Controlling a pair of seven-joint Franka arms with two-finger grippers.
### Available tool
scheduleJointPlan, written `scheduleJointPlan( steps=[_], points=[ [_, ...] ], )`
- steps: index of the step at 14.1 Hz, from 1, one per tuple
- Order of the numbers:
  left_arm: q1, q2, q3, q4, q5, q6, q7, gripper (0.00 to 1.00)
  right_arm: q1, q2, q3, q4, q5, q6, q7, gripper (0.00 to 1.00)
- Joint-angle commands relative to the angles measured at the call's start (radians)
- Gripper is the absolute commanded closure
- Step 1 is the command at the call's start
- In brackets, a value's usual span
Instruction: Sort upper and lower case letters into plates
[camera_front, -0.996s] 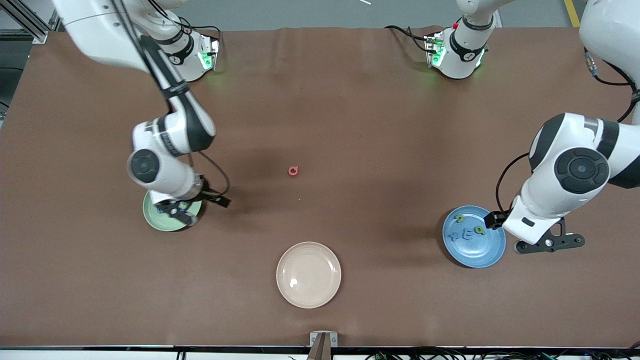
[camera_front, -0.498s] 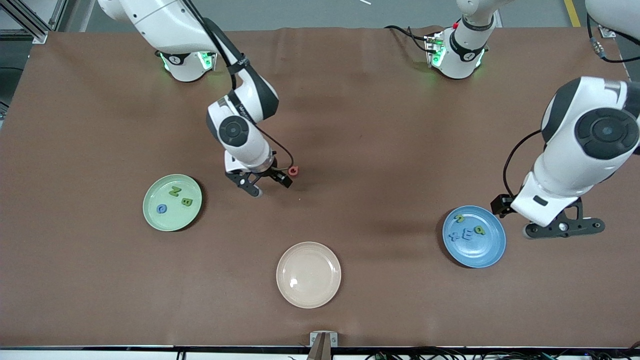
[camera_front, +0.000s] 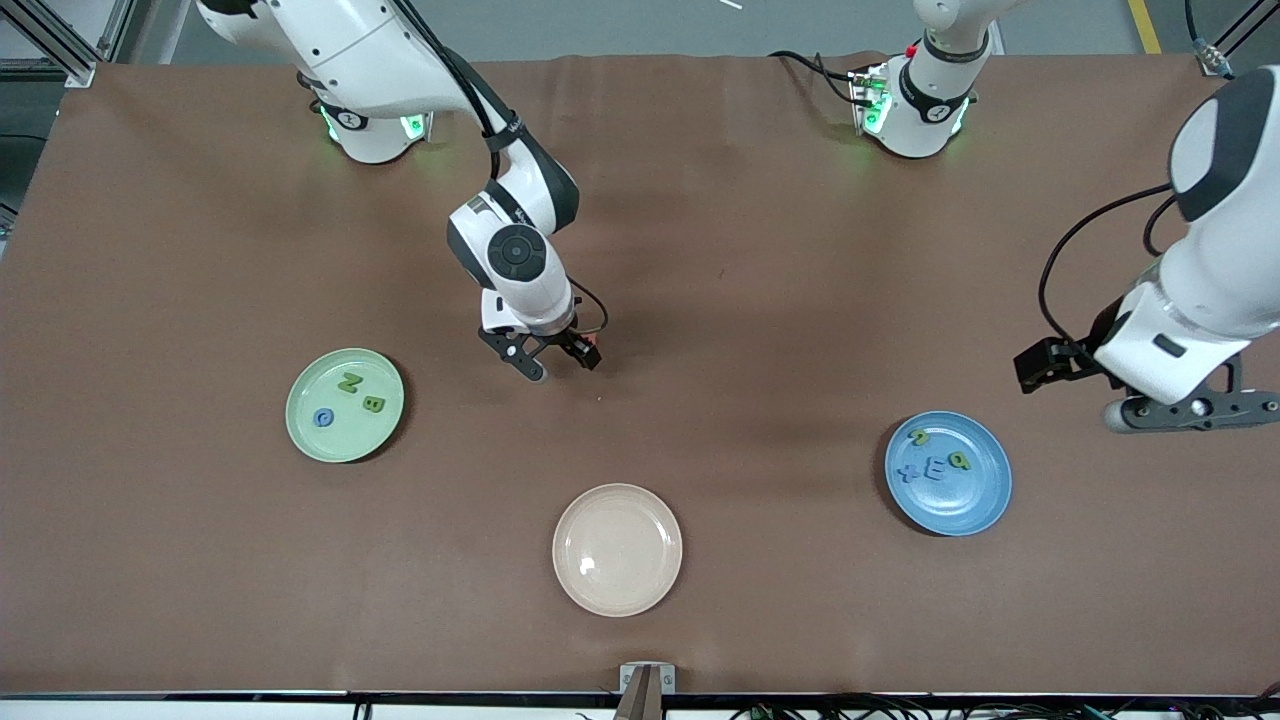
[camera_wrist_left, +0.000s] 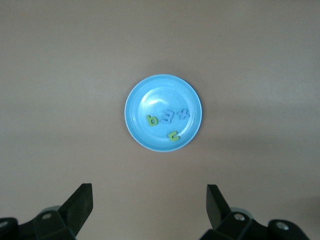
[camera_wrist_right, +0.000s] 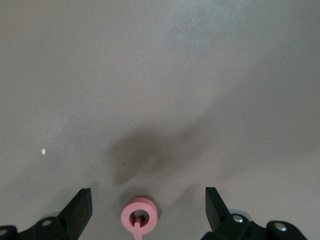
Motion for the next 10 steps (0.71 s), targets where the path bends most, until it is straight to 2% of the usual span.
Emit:
scheduleJointPlan(
  steps=[1, 2, 4, 7, 10],
  points=[
    [-0.16, -0.103, 0.226, -0.018, -0.112, -0.053, 0.068, 0.0, 0.036, 0.023, -0.014, 0.0, -0.03, 0.032, 0.059, 0.04],
    [-0.213, -0.125, 0.294, -0.02, -0.136, -0.073, 0.095, 0.0, 0.038, 0.029, -0.014, 0.007, -0.03, 0.033, 0.061, 0.07],
    [-0.28, -0.152, 0.374, -0.021, -0.157, -0.119, 0.148, 0.0, 0.047, 0.045, -0.014, 0.02, -0.03, 0.033, 0.077, 0.16],
    [-0.371, -0.231, 0.509, -0.084, -0.225, -0.145, 0.189, 0.0, 0.065, 0.052, -0.014, 0.023, -0.03, 0.033, 0.097, 0.25],
    [-0.385, -0.3, 0.537, -0.15, -0.239, -0.145, 0.217, 0.0, 0.068, 0.052, -0.014, 0.02, -0.032, 0.032, 0.099, 0.36]
  ],
)
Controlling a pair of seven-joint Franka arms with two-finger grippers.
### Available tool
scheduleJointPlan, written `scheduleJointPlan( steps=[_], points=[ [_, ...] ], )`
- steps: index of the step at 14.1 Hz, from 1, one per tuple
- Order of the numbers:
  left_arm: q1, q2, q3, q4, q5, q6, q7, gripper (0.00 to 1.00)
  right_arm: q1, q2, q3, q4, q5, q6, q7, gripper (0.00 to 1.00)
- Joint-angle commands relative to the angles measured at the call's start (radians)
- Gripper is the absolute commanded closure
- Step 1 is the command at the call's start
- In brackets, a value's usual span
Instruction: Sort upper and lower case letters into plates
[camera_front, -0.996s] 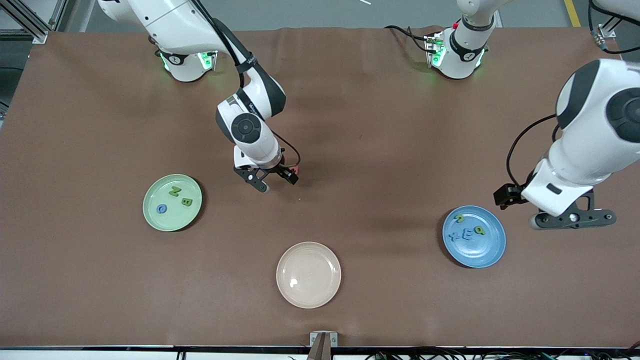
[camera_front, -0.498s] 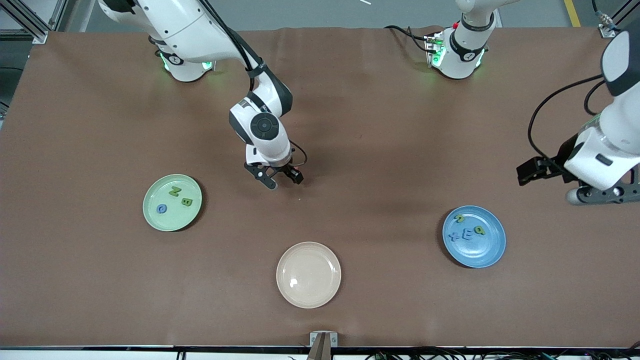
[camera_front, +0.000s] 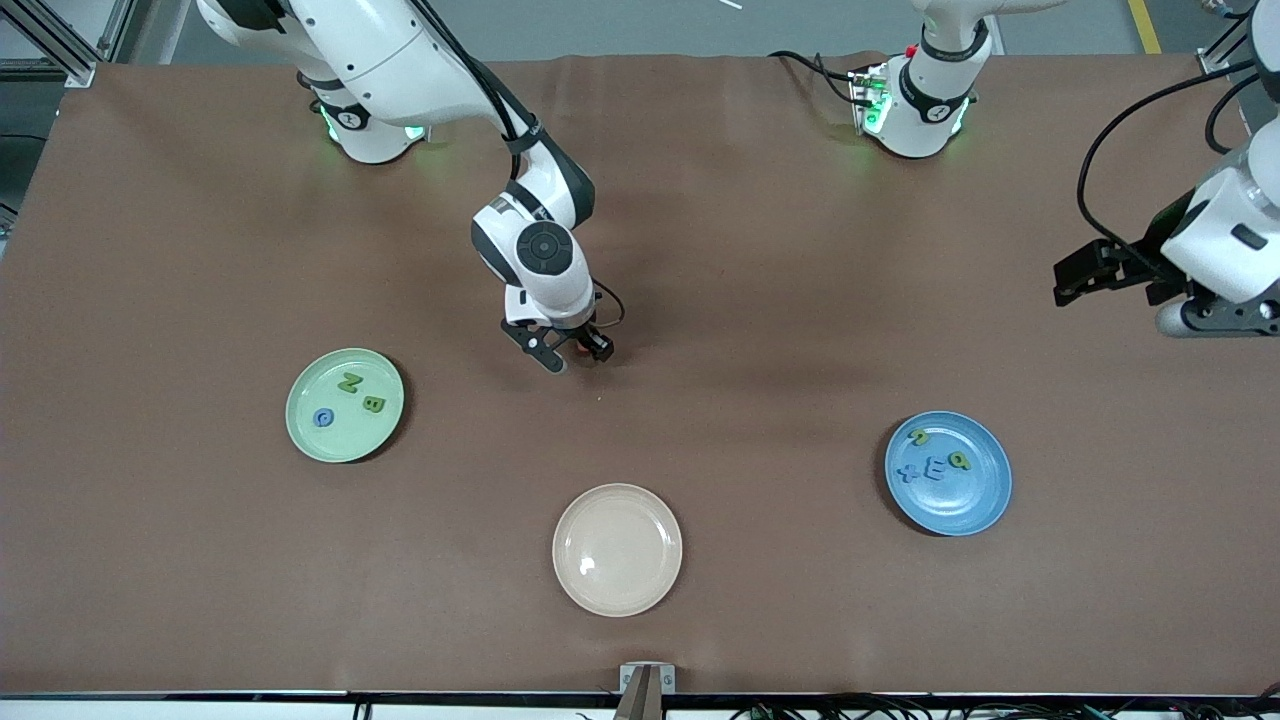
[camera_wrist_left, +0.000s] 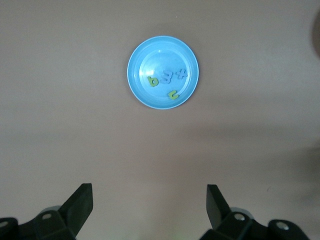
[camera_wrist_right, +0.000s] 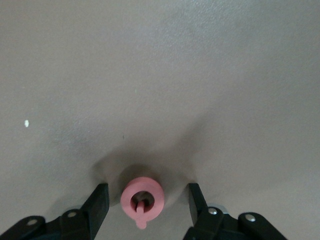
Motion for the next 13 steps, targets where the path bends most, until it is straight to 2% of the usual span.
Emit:
scheduleJointPlan(
  steps=[1, 3, 6, 8, 9, 13],
  points=[
    [-0.013, -0.1, 0.024, -0.103, -0.021, 0.005, 0.027, 0.0, 0.016, 0.009, -0.011, 0.006, -0.026, 0.002, 0.032, 0.4],
    [-0.014, -0.123, 0.026, -0.118, -0.021, 0.005, 0.029, 0.0, 0.021, 0.009, -0.011, 0.006, -0.026, -0.001, 0.03, 0.53],
    [-0.008, -0.128, 0.023, -0.118, -0.021, 0.005, 0.03, 0.0, 0.012, 0.006, -0.011, 0.006, -0.024, -0.005, 0.029, 0.8],
    [-0.005, -0.13, 0.018, -0.12, -0.02, 0.005, 0.033, 0.0, 0.001, 0.003, -0.013, 0.01, -0.024, -0.007, 0.024, 0.93],
    [-0.004, -0.13, 0.018, -0.118, -0.02, 0.005, 0.041, 0.0, -0.013, 0.002, -0.016, 0.022, -0.024, -0.01, 0.02, 0.96],
    [-0.002, -0.13, 0.017, -0.118, -0.017, 0.007, 0.059, 0.0, -0.079, -0.011, -0.016, 0.039, -0.023, -0.031, -0.06, 0.97]
  ],
)
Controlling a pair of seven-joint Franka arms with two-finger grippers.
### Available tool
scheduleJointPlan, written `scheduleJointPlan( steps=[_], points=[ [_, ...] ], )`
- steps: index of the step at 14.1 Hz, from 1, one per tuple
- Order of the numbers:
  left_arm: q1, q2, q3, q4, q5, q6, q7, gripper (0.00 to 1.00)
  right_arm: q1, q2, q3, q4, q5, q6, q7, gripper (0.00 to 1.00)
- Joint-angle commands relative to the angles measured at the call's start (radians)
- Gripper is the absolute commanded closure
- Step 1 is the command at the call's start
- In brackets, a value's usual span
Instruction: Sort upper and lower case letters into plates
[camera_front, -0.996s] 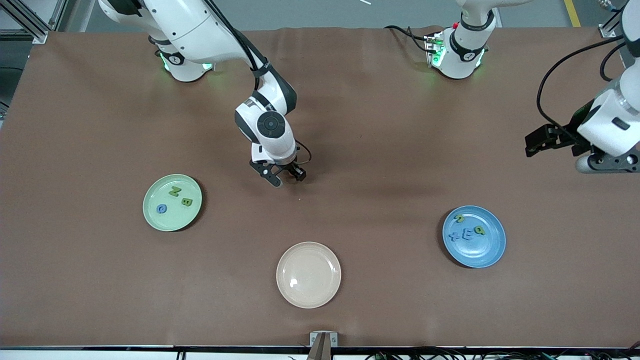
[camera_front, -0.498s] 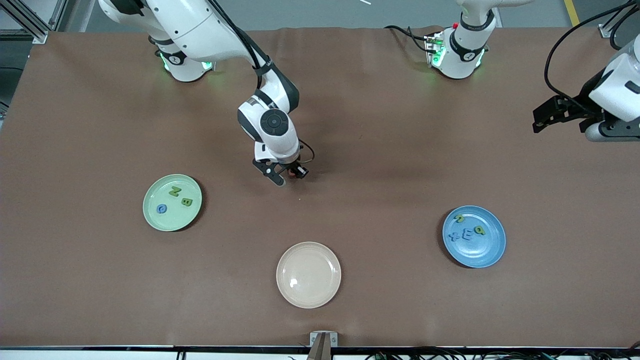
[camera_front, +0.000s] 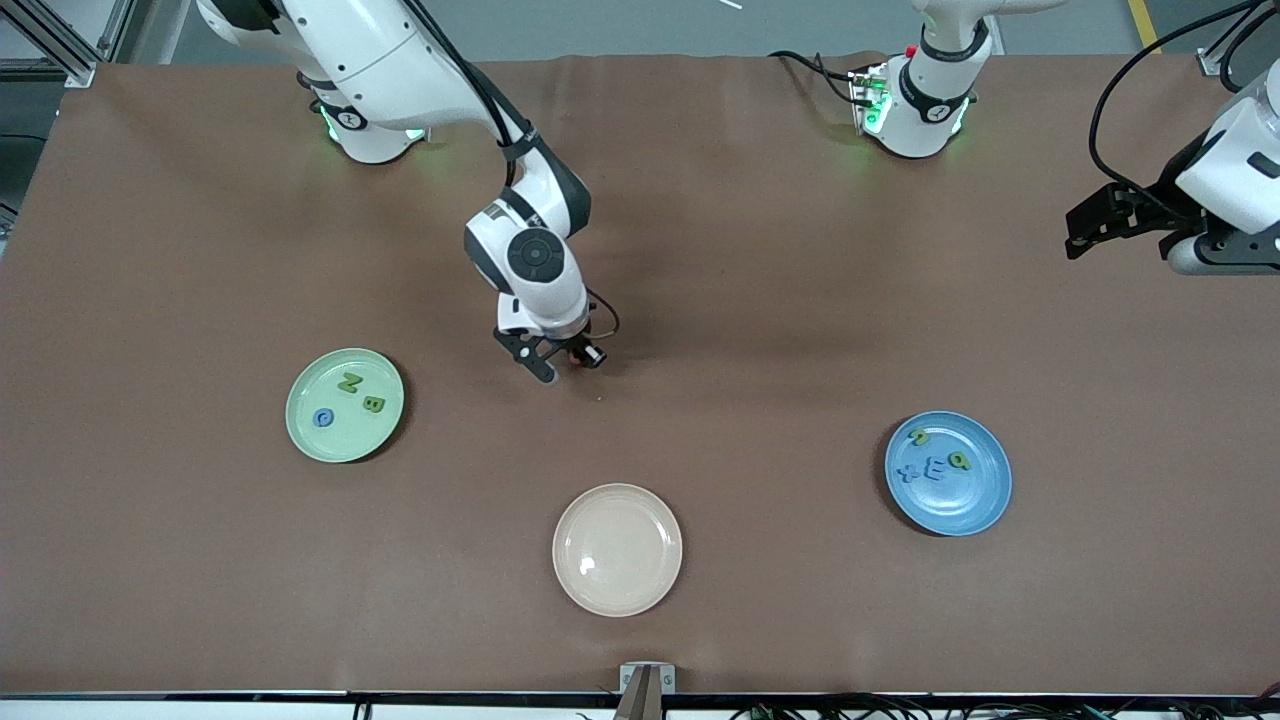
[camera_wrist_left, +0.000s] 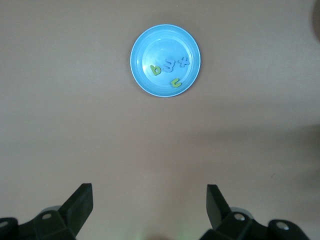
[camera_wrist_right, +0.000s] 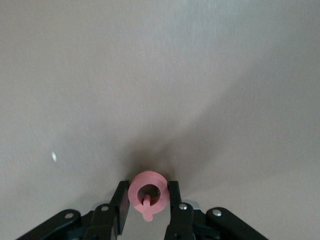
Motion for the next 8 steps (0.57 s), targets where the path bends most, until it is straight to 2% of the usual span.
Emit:
scheduleJointPlan(
  steps=[1, 4, 8],
  points=[
    [-0.001, -0.025, 0.004, -0.019, -0.009, 0.008, 0.028, 0.0, -0.064, -0.025, 0.01, 0.003, -0.022, -0.053, -0.086, 0.97],
    [-0.006, -0.03, 0.003, -0.021, -0.009, 0.013, 0.028, 0.0, -0.165, -0.093, 0.01, 0.002, -0.022, -0.194, -0.276, 0.97],
    [-0.007, -0.037, -0.028, -0.033, -0.006, 0.014, 0.022, 0.0, -0.345, -0.2, 0.01, -0.049, -0.02, -0.269, -0.581, 0.97]
  ],
)
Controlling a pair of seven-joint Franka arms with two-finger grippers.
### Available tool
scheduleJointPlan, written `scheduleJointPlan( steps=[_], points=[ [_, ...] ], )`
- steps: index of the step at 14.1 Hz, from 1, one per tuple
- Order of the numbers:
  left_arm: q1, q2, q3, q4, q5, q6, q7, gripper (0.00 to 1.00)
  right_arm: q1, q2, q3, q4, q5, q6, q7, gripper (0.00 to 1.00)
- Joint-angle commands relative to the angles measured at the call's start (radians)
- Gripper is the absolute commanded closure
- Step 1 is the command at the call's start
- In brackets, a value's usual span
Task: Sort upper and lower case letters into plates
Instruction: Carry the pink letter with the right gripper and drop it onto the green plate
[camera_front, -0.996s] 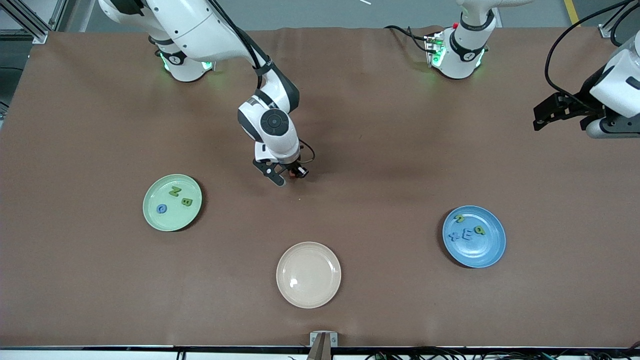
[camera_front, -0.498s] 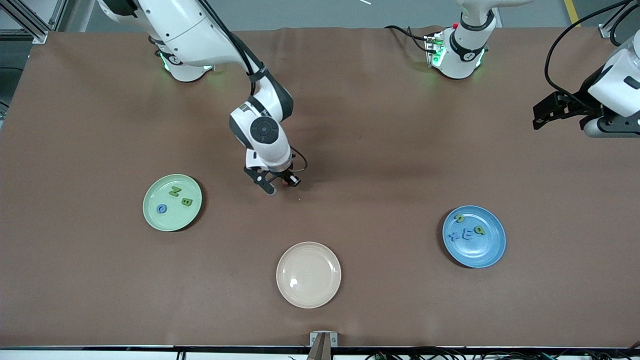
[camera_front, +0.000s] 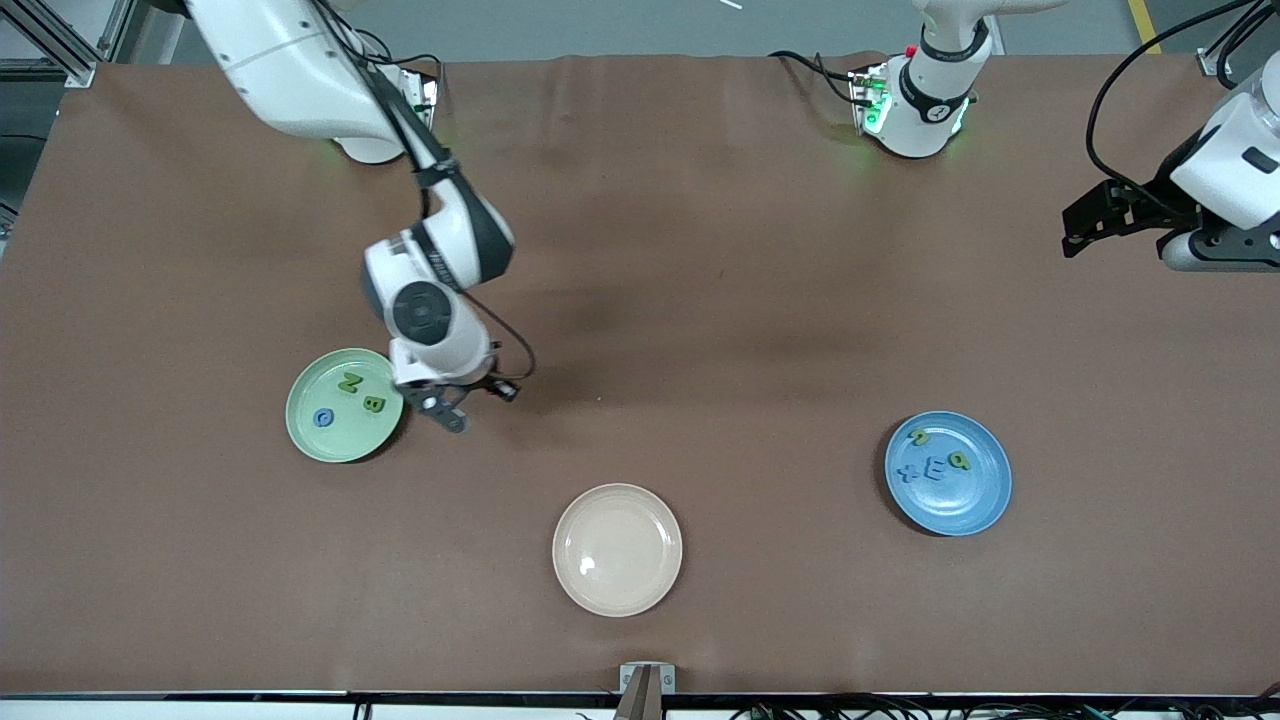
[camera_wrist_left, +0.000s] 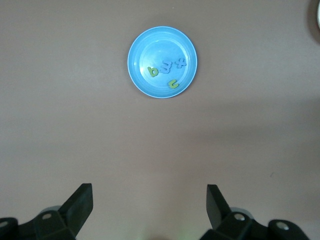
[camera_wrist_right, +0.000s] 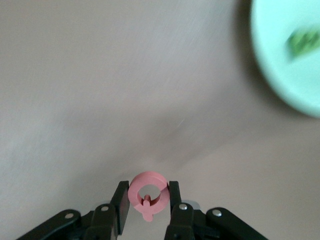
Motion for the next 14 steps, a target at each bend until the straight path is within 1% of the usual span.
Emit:
scheduleJointPlan(
  steps=[1, 3, 7, 9, 10, 12, 14],
  points=[
    [0.0, -0.038, -0.019, -0.04, -0.006, 0.011, 0.013, 0.0, -0.135, -0.095, 0.022, -0.089, -0.018, -0.011, -0.199, 0.97],
    [0.003, -0.04, -0.019, -0.041, -0.008, 0.009, 0.013, 0.0, -0.214, -0.103, 0.022, -0.114, -0.018, -0.006, -0.307, 0.97],
    [0.006, -0.04, -0.018, -0.041, -0.008, 0.008, 0.013, 0.0, -0.327, -0.095, 0.021, -0.152, -0.018, 0.035, -0.477, 0.97],
    [0.007, -0.046, -0.015, -0.041, -0.008, 0.005, 0.015, 0.0, -0.386, -0.089, 0.022, -0.169, -0.017, 0.079, -0.558, 0.97],
    [0.007, -0.044, -0.015, -0.039, -0.009, 0.005, 0.015, 0.0, -0.41, -0.077, 0.022, -0.192, -0.015, 0.134, -0.591, 0.97],
    [0.007, -0.041, -0.015, -0.037, -0.014, 0.011, 0.015, 0.0, -0.44, -0.048, 0.024, -0.215, -0.014, 0.204, -0.634, 0.96],
    [0.007, -0.041, -0.015, -0.039, -0.014, 0.011, 0.016, 0.0, -0.438, -0.025, 0.025, -0.206, -0.006, 0.213, -0.637, 0.96]
  ],
)
